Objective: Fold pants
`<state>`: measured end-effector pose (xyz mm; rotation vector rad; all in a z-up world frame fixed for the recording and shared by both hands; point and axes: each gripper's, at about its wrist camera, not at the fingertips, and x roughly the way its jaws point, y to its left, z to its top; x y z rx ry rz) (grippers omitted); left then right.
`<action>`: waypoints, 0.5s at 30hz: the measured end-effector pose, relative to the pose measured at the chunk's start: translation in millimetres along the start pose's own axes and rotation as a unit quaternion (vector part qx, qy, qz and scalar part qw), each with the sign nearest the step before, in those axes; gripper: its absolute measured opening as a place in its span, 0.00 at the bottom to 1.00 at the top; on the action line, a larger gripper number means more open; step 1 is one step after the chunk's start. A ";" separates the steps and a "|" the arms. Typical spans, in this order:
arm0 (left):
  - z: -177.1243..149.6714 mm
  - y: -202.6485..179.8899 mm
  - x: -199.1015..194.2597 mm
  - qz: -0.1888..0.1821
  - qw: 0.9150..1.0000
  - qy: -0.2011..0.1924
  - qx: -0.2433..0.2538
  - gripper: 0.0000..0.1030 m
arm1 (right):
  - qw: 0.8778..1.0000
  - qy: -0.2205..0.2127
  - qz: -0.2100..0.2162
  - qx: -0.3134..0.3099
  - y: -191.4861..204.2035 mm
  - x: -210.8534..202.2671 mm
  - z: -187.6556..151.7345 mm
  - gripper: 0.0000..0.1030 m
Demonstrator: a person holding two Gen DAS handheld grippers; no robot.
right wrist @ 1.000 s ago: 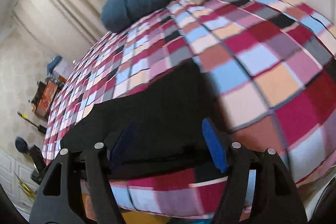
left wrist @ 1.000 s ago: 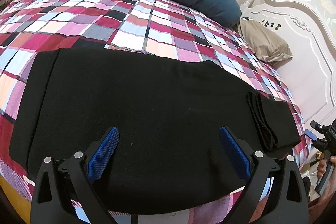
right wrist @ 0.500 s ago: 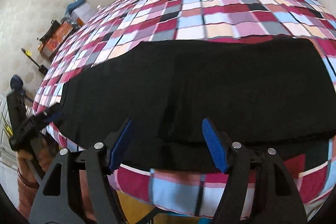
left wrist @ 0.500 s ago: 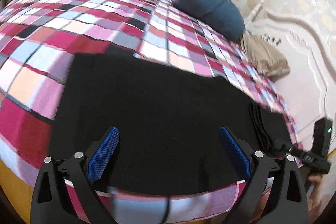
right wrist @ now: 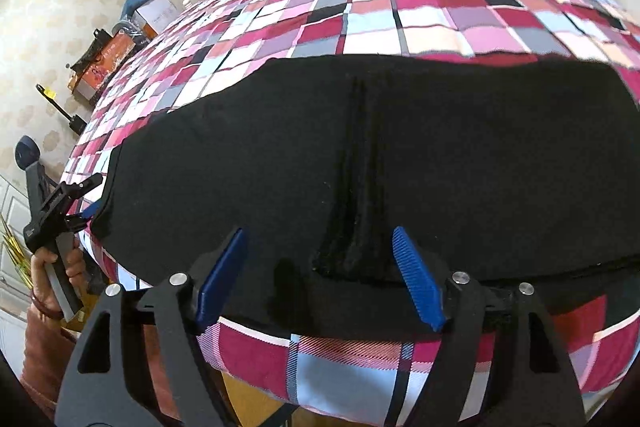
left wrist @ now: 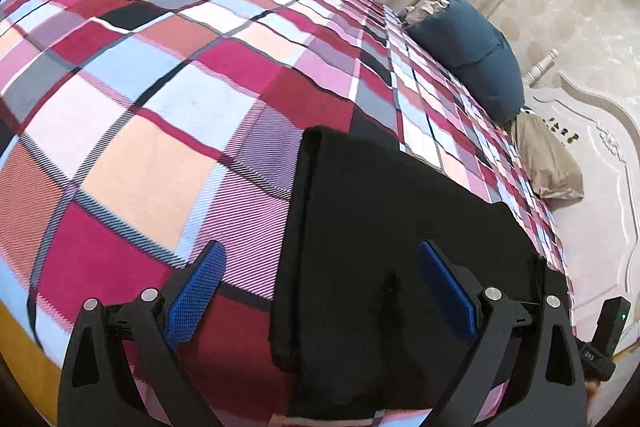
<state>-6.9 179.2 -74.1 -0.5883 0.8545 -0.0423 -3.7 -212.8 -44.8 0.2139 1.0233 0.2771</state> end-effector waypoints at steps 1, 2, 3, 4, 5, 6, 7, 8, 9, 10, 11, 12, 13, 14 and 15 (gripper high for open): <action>0.4 -1.0 0.3 0.000 1.000 0.002 0.006 0.92 | 1.000 -0.002 0.004 -0.001 -0.3 0.4 -1.1 0.78; 1.4 -2.2 0.9 0.000 1.000 0.006 0.010 0.92 | 1.000 -0.004 0.007 -0.002 0.5 0.8 -1.8 0.81; 2.8 -3.5 1.8 -0.010 1.000 0.011 0.010 0.92 | 1.000 -0.004 0.006 -0.004 1.4 1.0 -2.0 0.82; 3.2 -4.4 3.2 -0.022 1.000 0.016 0.009 0.92 | 1.000 -0.005 0.004 -0.008 3.6 1.9 -2.5 0.84; 4.6 -4.3 5.8 -0.053 0.998 0.028 -0.001 0.92 | 1.000 -0.005 0.001 -0.012 5.6 2.5 -3.0 0.85; 5.6 -2.9 8.1 -0.076 0.996 0.037 -0.013 0.92 | 1.000 -0.007 -0.004 -0.018 8.3 3.4 -3.9 0.86; 6.2 -1.6 10.0 -0.091 0.995 0.043 -0.022 0.92 | 1.000 -0.008 -0.007 -0.022 9.8 3.7 -4.4 0.86; 7.0 1.2 12.1 -0.105 0.993 0.050 -0.033 0.92 | 1.000 -0.008 -0.011 -0.026 11.4 3.6 -5.1 0.86; 8.9 4.4 14.0 -0.116 0.991 0.058 -0.040 0.92 | 0.999 -0.009 -0.013 -0.030 12.3 3.9 -5.8 0.86; 10.6 5.3 15.2 -0.124 0.989 0.063 -0.044 0.92 | 0.999 -0.010 -0.013 -0.031 12.5 3.5 -6.7 0.86; 13.6 9.2 15.9 -0.139 0.986 0.071 -0.056 0.92 | 0.999 -0.011 -0.011 -0.030 11.8 3.0 -7.0 0.86; 16.4 12.4 16.7 -0.150 0.983 0.080 -0.064 0.83 | 1.000 -0.011 -0.008 -0.028 10.7 2.5 -6.7 0.86; 18.2 13.4 17.9 -0.152 0.982 0.088 -0.066 0.47 | 1.000 -0.012 -0.003 -0.023 8.9 1.6 -6.6 0.86; 19.2 15.8 23.4 -0.147 0.980 0.108 -0.074 0.33 | 1.000 -0.013 0.002 -0.018 7.2 0.9 -6.1 0.86; 17.9 20.0 30.4 -0.138 0.978 0.126 -0.090 0.23 | 1.000 -0.013 0.007 -0.013 5.3 0.4 -5.7 0.86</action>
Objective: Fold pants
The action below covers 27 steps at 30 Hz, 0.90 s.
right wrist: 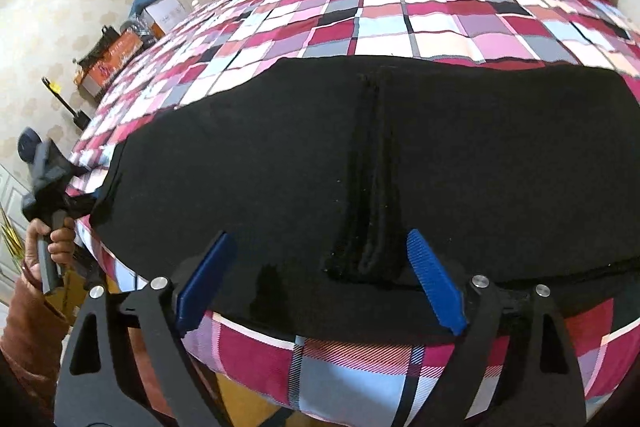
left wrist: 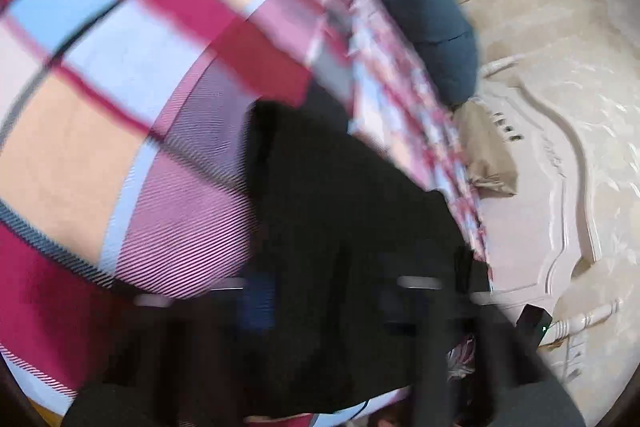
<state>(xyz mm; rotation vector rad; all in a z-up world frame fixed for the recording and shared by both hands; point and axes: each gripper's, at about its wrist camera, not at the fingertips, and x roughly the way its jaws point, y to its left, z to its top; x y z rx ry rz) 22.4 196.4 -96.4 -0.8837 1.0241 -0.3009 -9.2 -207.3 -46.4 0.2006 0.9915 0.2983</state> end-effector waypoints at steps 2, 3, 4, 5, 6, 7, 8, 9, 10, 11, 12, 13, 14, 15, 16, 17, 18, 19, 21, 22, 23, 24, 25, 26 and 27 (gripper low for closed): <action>-0.2 3.3 5.2 -0.008 1.000 0.006 -0.008 0.20 | 1.000 -0.002 0.010 0.012 -3.9 -0.7 0.8 0.86; -0.1 2.8 5.6 -0.007 1.000 0.007 -0.007 0.18 | 1.000 -0.003 0.016 0.019 -6.0 -1.2 1.0 0.86; -1.2 1.4 4.6 -0.006 1.000 0.007 -0.009 0.17 | 1.000 -0.004 0.019 0.022 -7.0 -1.7 1.2 0.86; -2.0 -2.7 2.8 -0.003 1.000 0.004 -0.009 0.16 | 0.999 -0.005 0.022 0.025 -7.9 -2.2 1.4 0.86; -2.5 -6.6 -0.1 -0.002 1.000 0.000 -0.006 0.15 | 0.999 -0.006 0.024 0.026 -8.6 -2.6 1.3 0.86; -3.3 -12.4 -2.6 -0.004 1.000 -0.005 -0.002 0.15 | 0.999 -0.008 0.027 0.028 -9.0 -3.3 1.0 0.86; -4.4 -23.0 -6.6 -0.004 1.000 -0.011 0.008 0.15 | 0.999 -0.009 0.029 0.029 -9.0 -4.1 0.4 0.86; -4.4 -33.0 -10.2 -0.003 1.000 -0.015 0.020 0.15 | 0.999 -0.010 0.030 0.030 -9.3 -4.5 0.2 0.86; -4.6 -45.7 -13.2 -0.002 0.999 -0.019 0.035 0.15 | 0.999 -0.011 0.031 0.032 -9.6 -4.9 -0.1 0.86; -6.0 -64.1 -17.7 0.001 0.998 -0.026 0.058 0.15 | 0.999 -0.013 0.032 0.033 -9.7 -5.4 -0.3 0.86; -7.2 -76.0 -20.8 0.001 0.997 -0.031 0.073 0.15 | 0.999 -0.014 0.032 0.033 -9.4 -6.0 -0.8 0.86; -8.0 -89.8 -23.6 -0.002 0.996 -0.034 0.088 0.15 | 0.999 -0.015 0.032 0.034 -9.2 -6.8 -1.2 0.86; -10.0 -108.0 -26.0 -0.007 0.994 -0.039 0.105 0.15 | 0.999 -0.016 0.033 0.036 -9.2 -7.4 -1.7 0.86; -11.0 -123.3 -26.3 -0.013 0.992 -0.041 0.118 0.15 | 0.999 -0.017 0.033 0.037 -9.3 -8.1 -2.1 0.86; -12.9 -137.2 -26.4 -0.018 0.990 -0.043 0.130 0.15 | 0.999 -0.019 0.033 0.038 -9.4 -9.6 -2.9 0.86; -16.4 -154.9 -25.4 -0.025 0.988 -0.045 0.145 0.15 | 0.998 -0.020 0.034 0.039 -9.3 -11.1 -3.8 0.86; -19.9 -171.4 -23.7 -0.031 0.986 -0.046 0.159 0.15 | 0.998 -0.021 0.035 0.042 -9.5 -13.8 -5.0 0.86; -22.5 -182.7 -21.2 -0.037 0.984 -0.045 0.168 0.15 | 0.998 -0.023 0.039 0.045 -10.1 -17.0 -6.5 0.86; -30.0 -213.1 -10.9 -0.049 0.980 -0.042 0.190 0.15 | 0.997 -0.024 0.046 0.050 -12.5 -21.1 -8.2 0.86; -34.7 -225.1 -5.8 -0.052 0.977 -0.041 0.202 0.15 | 0.997 -0.025 0.050 0.054 -14.3 -24.3 -10.2 0.86; -41.7 -241.5 3.1 -0.053 0.974 -0.037 0.218 0.15 | 0.996 -0.025 0.055 0.058 -16.3 -27.0 -12.1 0.86; -48.6 -255.8 12.4 -0.053 0.971 -0.033 0.233 0.15 | 0.996 -0.025 0.059 0.062 -18.3 -29.2 -13.7 0.86; -53.6 -264.8 20.1 -0.054 0.968 -0.028 0.242 0.15 | 0.995 -0.026 0.062 0.068 -21.2 -32.2 -16.1 0.86; -60.9 -277.9 33.7 -0.055 0.965 -0.018 0.256 0.15 | 0.995 -0.028 0.063 0.071 -23.5 -35.1 -18.0 0.86; -66.8 -285.2 44.4 -0.054 0.963 -0.010 0.263 0.15 | 0.995 -0.029 0.064 0.073 -25.7 -37.8 -19.7 0.86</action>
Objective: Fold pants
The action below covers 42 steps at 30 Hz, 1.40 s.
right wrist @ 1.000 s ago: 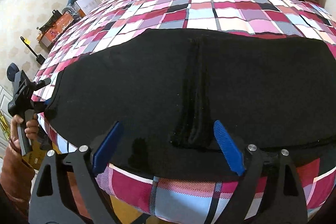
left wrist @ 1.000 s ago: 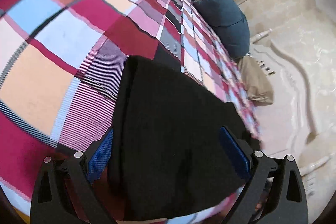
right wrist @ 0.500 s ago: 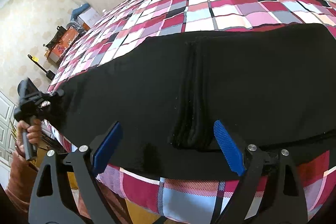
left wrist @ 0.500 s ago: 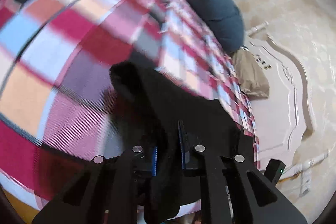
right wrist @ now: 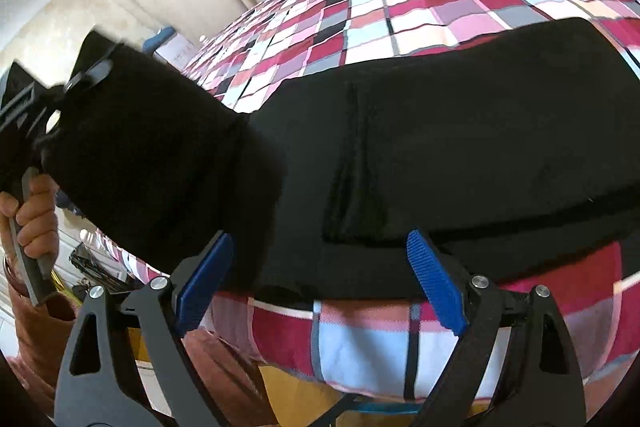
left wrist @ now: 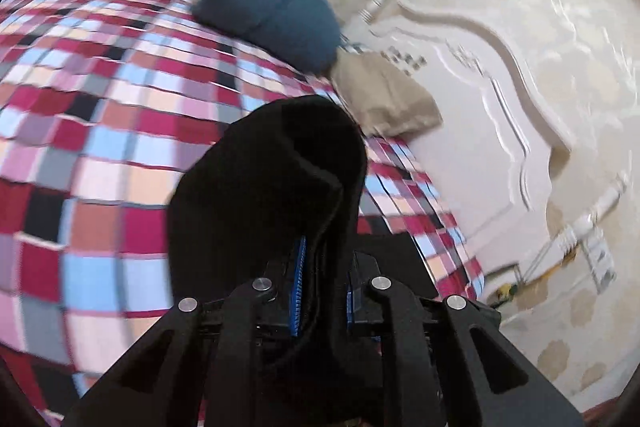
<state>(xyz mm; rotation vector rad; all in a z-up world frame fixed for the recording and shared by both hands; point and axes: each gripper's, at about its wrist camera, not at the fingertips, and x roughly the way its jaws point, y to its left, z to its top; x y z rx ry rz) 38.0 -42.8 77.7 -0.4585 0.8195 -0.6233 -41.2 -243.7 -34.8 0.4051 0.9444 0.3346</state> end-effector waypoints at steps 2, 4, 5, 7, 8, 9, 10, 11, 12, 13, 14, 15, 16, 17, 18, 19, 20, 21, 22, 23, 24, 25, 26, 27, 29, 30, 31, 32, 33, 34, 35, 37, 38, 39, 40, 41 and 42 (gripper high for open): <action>-5.8 -18.1 30.9 0.001 1.000 0.024 0.016 0.15 | 1.000 -0.004 0.001 0.004 -4.6 -7.0 -2.0 0.86; -13.2 -29.5 52.6 0.007 0.999 0.038 0.029 0.15 | 1.000 -0.010 0.000 0.009 -10.5 -14.7 -3.4 0.86; -18.6 -35.1 68.8 0.015 0.998 0.049 0.038 0.15 | 1.000 -0.014 0.000 0.013 -13.2 -18.5 -4.2 0.86; -27.9 -42.7 93.2 0.027 0.996 0.066 0.045 0.16 | 1.000 -0.022 -0.002 0.020 -20.1 -25.8 -5.0 0.86; -33.5 -44.6 108.5 0.033 0.995 0.079 0.044 0.16 | 0.999 -0.025 -0.003 0.025 -24.1 -29.6 -5.7 0.86; -38.8 -46.6 119.5 0.040 0.994 0.087 0.048 0.17 | 0.999 -0.028 -0.004 0.029 -28.1 -33.2 -6.7 0.86; -43.8 -48.5 130.2 0.048 0.993 0.096 0.050 0.17 | 0.999 -0.031 -0.006 0.032 -31.3 -36.0 -8.1 0.86; -49.0 -48.4 142.7 0.053 0.992 0.106 0.050 0.19 | 0.999 -0.032 -0.006 0.036 -34.9 -38.4 -8.6 0.86; -53.8 -47.7 153.0 0.057 0.991 0.114 0.048 0.22 | 0.999 -0.034 -0.007 0.041 -39.9 -41.4 -9.6 0.86; -58.7 -47.3 160.7 0.064 0.990 0.116 0.044 0.31 | 0.998 -0.035 -0.007 0.046 -43.3 -43.1 -10.4 0.86; -61.5 -48.2 163.2 0.066 0.990 0.114 0.041 0.37 | 0.998 -0.036 -0.006 0.051 -46.6 -44.8 -10.8 0.86; -64.3 -49.5 164.2 0.059 0.992 0.109 0.032 0.53 | 0.998 -0.036 -0.005 0.055 -49.6 -46.7 -10.8 0.86; -66.7 -50.7 161.0 0.046 0.994 0.102 0.018 0.70 | 0.997 -0.039 -0.003 0.061 -53.3 -50.1 -10.2 0.86; -67.8 -53.0 156.6 0.039 0.995 0.095 0.010 0.75 | 0.997 -0.040 0.001 0.064 -55.6 -53.3 -9.3 0.86; -68.9 -55.2 151.2 0.037 0.995 0.088 0.002 0.76 | 0.997 -0.042 0.007 0.067 -57.4 -56.9 -7.6 0.86; -70.5 -56.7 144.4 0.035 0.996 0.081 -0.004 0.79 | 0.997 -0.044 0.012 0.069 -58.4 -59.7 -6.0 0.86; -72.5 -56.5 133.5 0.037 0.997 0.071 -0.014 0.82 | 0.996 -0.047 0.020 0.072 -59.8 -62.6 -3.0 0.86; -74.2 -54.4 120.3 0.038 0.997 0.057 -0.024 0.83 | 0.995 -0.049 0.029 0.076 -60.8 -64.8 0.7 0.86; -75.3 -52.5 112.5 0.040 0.998 0.050 -0.029 0.83 | 0.995 -0.048 0.043 0.082 -62.5 -66.1 6.0 0.86; -77.9 -47.1 98.0 0.047 0.998 0.036 -0.037 0.83 | 0.994 -0.046 0.054 0.086 -63.8 -65.4 12.3 0.86; -79.8 -39.5 86.1 0.061 0.997 0.028 -0.047 0.84 | 0.993 -0.044 0.063 0.087 -63.8 -64.4 16.8 0.86; -80.9 -32.8 78.2 0.073 0.995 0.022 -0.057 0.84 | 0.993 -0.036 0.075 0.087 -64.9 -60.7 25.0 0.86; -83.4 -20.0 64.5 0.084 0.994 0.011 -0.072 0.84 | 0.992 -0.032 0.082 0.086 -65.7 -57.0 30.3 0.86; -85.0 -10.2 55.5 0.088 0.993 0.003 -0.081 0.84 | 0.992 -0.022 0.093 0.088 -68.1 -48.2 39.3 0.86; -88.4 12.9 39.1 0.103 0.990 -0.010 -0.094 0.84 | 0.991 0.000 0.098 0.096 -73.0 -30.3 51.5 0.86; -90.4 23.3 32.3 0.119 0.988 -0.016 -0.102 0.84 | 0.990 0.009 0.102 0.099 -75.3 -21.6 57.0 0.86; -93.7 37.1 25.1 0.136 0.984 -0.020 -0.117 0.84 | 0.989 0.024 0.108 0.103 -78.2 -8.5 63.2 0.83; -96.9 46.8 21.1 0.137 0.982 -0.021 -0.130 0.84 | 0.988 0.038 0.105 0.110 -80.2 1.9 66.4 0.77; -100.1 56.8 17.6 0.133 0.980 -0.022 -0.144 0.84 | 0.987 0.051 0.102 0.112 -80.0 10.8 68.3 0.76; -103.7 66.7 15.5 0.130 0.978 -0.021 -0.160 0.84 | 0.987 0.064 0.105 0.104 -76.9 19.9 70.6 0.72; -109.4 78.7 14.1 0.125 0.975 -0.019 -0.183 0.84 | 0.987 0.073 0.102 0.100 -73.6 26.8 72.1 0.69; -116.6 92.3 13.8 0.115 0.970 -0.016 -0.213 0.84 | 0.987 0.086 0.094 0.095 -67.1 34.8 73.6 0.50; -120.3 98.6 13.3 0.112 0.968 -0.015 -0.226 0.84 | 0.987 0.093 0.093 0.088 -62.6 37.7 73.4 0.29; -122.8 102.2 12.9 0.108 0.967 -0.016 -0.232 0.83 | 0.986 0.103 0.097 0.084 -58.4 42.4 72.4 0.21; -124.3 102.2 12.0 0.106 0.967 -0.017 -0.231 0.83 | 0.986 0.111 0.093 0.079 -55.5 45.2 70.5 0.19; -123.1 101.7 12.5 0.105 0.968 -0.017 -0.228 0.84 | 0.987 0.113 0.087 0.071 -52.8 46.6 68.9 0.18; -121.6 100.5 13.1 0.105 0.969 -0.016 -0.224 0.84 | 0.989 0.110 0.080 0.063 -49.7 45.6 67.9 0.17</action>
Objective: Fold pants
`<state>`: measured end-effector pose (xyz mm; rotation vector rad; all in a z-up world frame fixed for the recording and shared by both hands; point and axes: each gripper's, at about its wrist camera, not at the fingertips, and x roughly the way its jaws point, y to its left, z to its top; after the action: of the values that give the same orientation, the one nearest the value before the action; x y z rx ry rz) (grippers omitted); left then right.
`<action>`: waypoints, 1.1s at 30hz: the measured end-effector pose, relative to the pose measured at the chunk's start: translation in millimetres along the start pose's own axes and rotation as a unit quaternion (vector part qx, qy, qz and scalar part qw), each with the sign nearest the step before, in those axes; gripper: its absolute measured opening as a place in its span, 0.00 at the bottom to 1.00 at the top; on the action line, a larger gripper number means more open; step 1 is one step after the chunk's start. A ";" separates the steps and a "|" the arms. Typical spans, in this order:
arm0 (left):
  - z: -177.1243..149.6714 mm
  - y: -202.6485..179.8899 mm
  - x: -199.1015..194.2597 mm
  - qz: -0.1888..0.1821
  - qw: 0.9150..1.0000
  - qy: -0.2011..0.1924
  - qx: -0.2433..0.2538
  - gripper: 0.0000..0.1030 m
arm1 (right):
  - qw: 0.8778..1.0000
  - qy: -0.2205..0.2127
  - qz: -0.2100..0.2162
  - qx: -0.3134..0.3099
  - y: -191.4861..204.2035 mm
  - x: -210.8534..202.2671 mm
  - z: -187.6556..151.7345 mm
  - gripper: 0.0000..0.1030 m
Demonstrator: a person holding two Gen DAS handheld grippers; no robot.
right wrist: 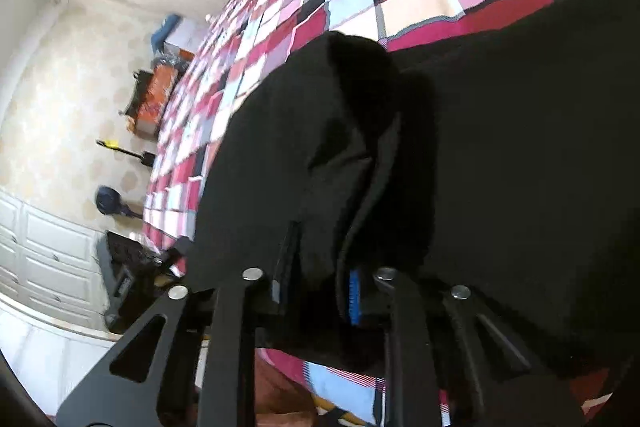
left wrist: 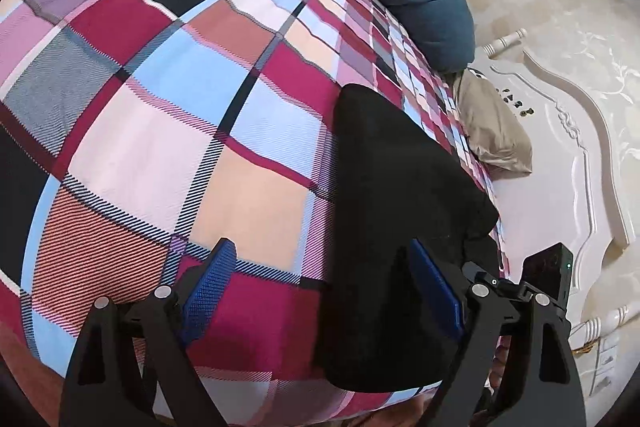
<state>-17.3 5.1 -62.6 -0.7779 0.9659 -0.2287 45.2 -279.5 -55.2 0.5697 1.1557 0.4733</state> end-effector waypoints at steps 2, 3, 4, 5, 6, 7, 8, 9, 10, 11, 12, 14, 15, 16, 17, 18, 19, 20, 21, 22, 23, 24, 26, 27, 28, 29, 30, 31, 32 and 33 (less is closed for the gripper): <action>0.8 -2.7 1.0 -0.004 1.000 0.004 0.005 0.84 | 1.000 -0.009 -0.003 -0.007 3.6 -7.0 -0.1 0.14; -0.4 -4.1 0.0 -0.007 1.000 0.006 0.005 0.83 | 1.000 -0.016 -0.004 -0.011 6.7 -11.5 -0.1 0.13; -0.6 -4.3 0.3 -0.011 1.000 0.008 0.004 0.83 | 0.999 -0.029 -0.004 -0.018 11.6 -19.6 1.2 0.13; -0.9 -6.6 1.8 -0.018 1.000 0.012 0.002 0.83 | 0.999 -0.041 -0.004 -0.024 14.9 -28.7 2.6 0.13; -1.3 -8.2 3.1 -0.022 1.000 0.016 0.001 0.84 | 0.998 -0.053 -0.005 -0.030 18.4 -37.0 5.2 0.12; -1.6 -10.6 4.7 -0.026 0.999 0.019 0.001 0.84 | 0.997 -0.072 -0.011 -0.038 21.7 -49.9 7.3 0.10; -2.2 -14.3 6.3 -0.031 0.999 0.022 0.004 0.84 | 0.996 -0.082 -0.016 -0.043 22.8 -59.8 8.2 0.09; -2.8 -17.5 7.1 -0.033 0.999 0.024 0.007 0.84 | 0.994 -0.097 -0.025 -0.050 23.6 -74.3 8.9 0.08; -2.7 -20.3 8.2 -0.035 0.999 0.025 0.010 0.84 | 0.993 -0.106 -0.029 -0.052 21.7 -83.7 10.4 0.04; -3.2 -24.6 10.1 -0.037 0.999 0.026 0.014 0.84 | 0.991 -0.119 -0.033 -0.052 18.8 -96.0 11.2 0.00; -3.6 -28.4 12.2 -0.040 0.999 0.028 0.017 0.84 | 0.990 -0.127 -0.036 -0.052 14.8 -105.8 12.3 0.00; -4.7 -34.7 17.7 -0.044 0.998 0.034 0.021 0.84 | 0.986 -0.152 -0.052 -0.049 3.7 -132.7 13.8 0.00; -5.6 -36.5 20.4 -0.045 0.998 0.038 0.025 0.84 | 0.985 -0.156 -0.061 -0.045 -4.9 -143.8 15.7 0.00; -5.8 -39.5 23.4 -0.045 0.998 0.042 0.030 0.83 | 0.987 -0.145 -0.056 -0.038 -12.8 -147.7 17.4 0.00; -5.4 -41.6 25.6 -0.046 0.997 0.042 0.033 0.84 | 0.991 -0.124 -0.039 -0.030 -21.6 -149.1 17.4 0.01; -5.0 -42.1 25.5 -0.046 0.998 0.040 0.033 0.84 | 0.994 -0.108 -0.014 -0.020 -29.0 -148.1 16.9 0.02; -2.9 -42.4 26.0 -0.045 0.998 0.037 0.032 0.84 | 0.995 -0.102 0.009 -0.006 -36.8 -144.3 16.5 0.14; -2.3 -41.7 25.5 -0.044 0.998 0.035 0.031 0.84 | 0.996 -0.092 0.017 0.003 -42.3 -137.1 16.7 0.30; -1.9 -40.4 24.5 -0.043 0.998 0.033 0.030 0.84 | 0.996 -0.085 0.020 0.006 -45.3 -130.5 16.4 0.34; -1.8 -39.2 22.9 -0.041 0.998 0.031 0.028 0.84 | 0.997 -0.076 0.023 0.013 -50.6 -119.8 17.4 0.36; -3.1 -37.0 20.2 -0.038 0.998 0.029 0.027 0.83 | 0.997 -0.067 0.031 0.020 -54.1 -110.5 18.9 0.36; -3.0 -35.7 19.4 -0.038 0.999 0.029 0.026 0.84 | 0.997 -0.055 0.043 0.029 -56.7 -97.9 20.5 0.37; -4.3 -32.5 17.6 -0.042 0.998 0.032 0.023 0.84 | 0.997 -0.033 0.054 0.049 -63.9 -73.3 25.4 0.41; -4.4 -30.9 17.5 -0.044 0.998 0.034 0.022 0.84 | 0.997 -0.020 0.052 0.054 -65.1 -61.0 27.2 0.41; -4.5 -28.8 16.9 -0.046 0.998 0.035 0.020 0.84 | 0.997 -0.007 0.057 0.055 -64.7 -51.8 27.2 0.41; -4.7 -26.6 16.6 -0.047 0.998 0.036 0.017 0.84 | 0.996 0.006 0.066 0.057 -64.0 -42.1 26.8 0.41; -4.4 -25.0 16.8 -0.050 0.998 0.037 0.014 0.84 | 0.995 0.020 0.079 0.061 -62.3 -30.0 26.4 0.41; -4.1 -23.2 17.3 -0.051 0.998 0.039 0.011 0.84 | 0.994 0.029 0.086 0.059 -58.9 -22.1 25.7 0.41; -4.4 -21.0 17.5 -0.053 0.998 0.040 0.006 0.84 | 0.994 0.033 0.089 0.056 -55.2 -17.9 25.2 0.35; -3.8 -19.8 17.7 -0.054 0.998 0.042 0.001 0.84 | 0.994 0.036 0.088 0.051 -51.2 -13.8 24.9 0.28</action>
<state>-7.3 -19.8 -61.9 -0.8246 1.0040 -0.3586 66.9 -331.6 -70.9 0.7519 1.2096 0.5928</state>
